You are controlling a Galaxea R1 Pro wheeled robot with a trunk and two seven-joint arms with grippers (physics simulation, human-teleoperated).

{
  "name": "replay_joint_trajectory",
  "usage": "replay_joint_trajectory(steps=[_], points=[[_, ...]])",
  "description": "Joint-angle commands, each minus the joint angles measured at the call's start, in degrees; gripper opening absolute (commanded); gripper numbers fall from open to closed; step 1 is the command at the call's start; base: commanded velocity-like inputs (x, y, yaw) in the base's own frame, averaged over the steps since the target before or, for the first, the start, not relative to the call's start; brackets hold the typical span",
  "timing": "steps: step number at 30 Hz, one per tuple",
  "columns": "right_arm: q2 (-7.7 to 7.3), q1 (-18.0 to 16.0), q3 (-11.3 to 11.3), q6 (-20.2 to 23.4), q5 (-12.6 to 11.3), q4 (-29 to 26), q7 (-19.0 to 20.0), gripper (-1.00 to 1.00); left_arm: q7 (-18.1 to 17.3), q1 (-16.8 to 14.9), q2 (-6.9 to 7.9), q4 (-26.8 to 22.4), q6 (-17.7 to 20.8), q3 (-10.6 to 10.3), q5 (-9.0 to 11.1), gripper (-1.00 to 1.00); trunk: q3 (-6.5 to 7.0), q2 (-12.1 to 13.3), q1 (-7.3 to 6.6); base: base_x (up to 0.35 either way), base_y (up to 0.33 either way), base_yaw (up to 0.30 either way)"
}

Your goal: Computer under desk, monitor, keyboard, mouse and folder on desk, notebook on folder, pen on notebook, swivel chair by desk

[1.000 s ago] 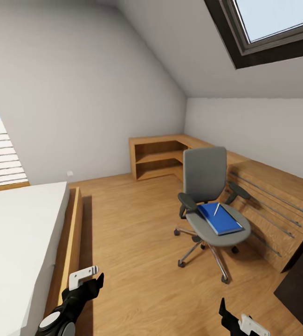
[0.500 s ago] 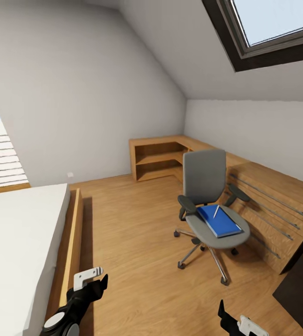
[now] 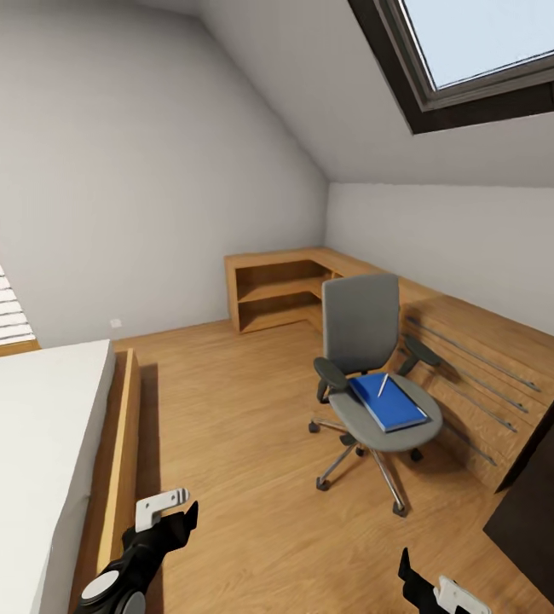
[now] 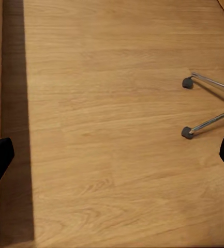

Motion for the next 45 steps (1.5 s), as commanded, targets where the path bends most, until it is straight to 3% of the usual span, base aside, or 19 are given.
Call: replay_joint_trajectory(steps=[1,13,45], points=[[0.01,-0.06,-0.02,-0.15,-0.30,0.09,0.09,1.00,0.52,0.00,0.01,-0.06,0.17,-0.06,0.61,1.00,-0.05,-0.03,0.00,0.000,0.000,-0.012],[-0.04,-0.06,-0.01,-0.18,-0.29,0.09,0.06,1.00,0.43,0.00,0.09,-0.01,0.12,-0.06,0.61,1.00,-0.06,-0.03,0.00,-0.012,0.012,-0.079],[-0.01,-0.06,0.06,-0.11,-0.19,0.18,0.32,1.00,0.43,0.00,0.09,-0.05,0.08,-0.06,0.61,1.00,-0.06,-0.03,0.00,-0.234,0.217,-0.277]])
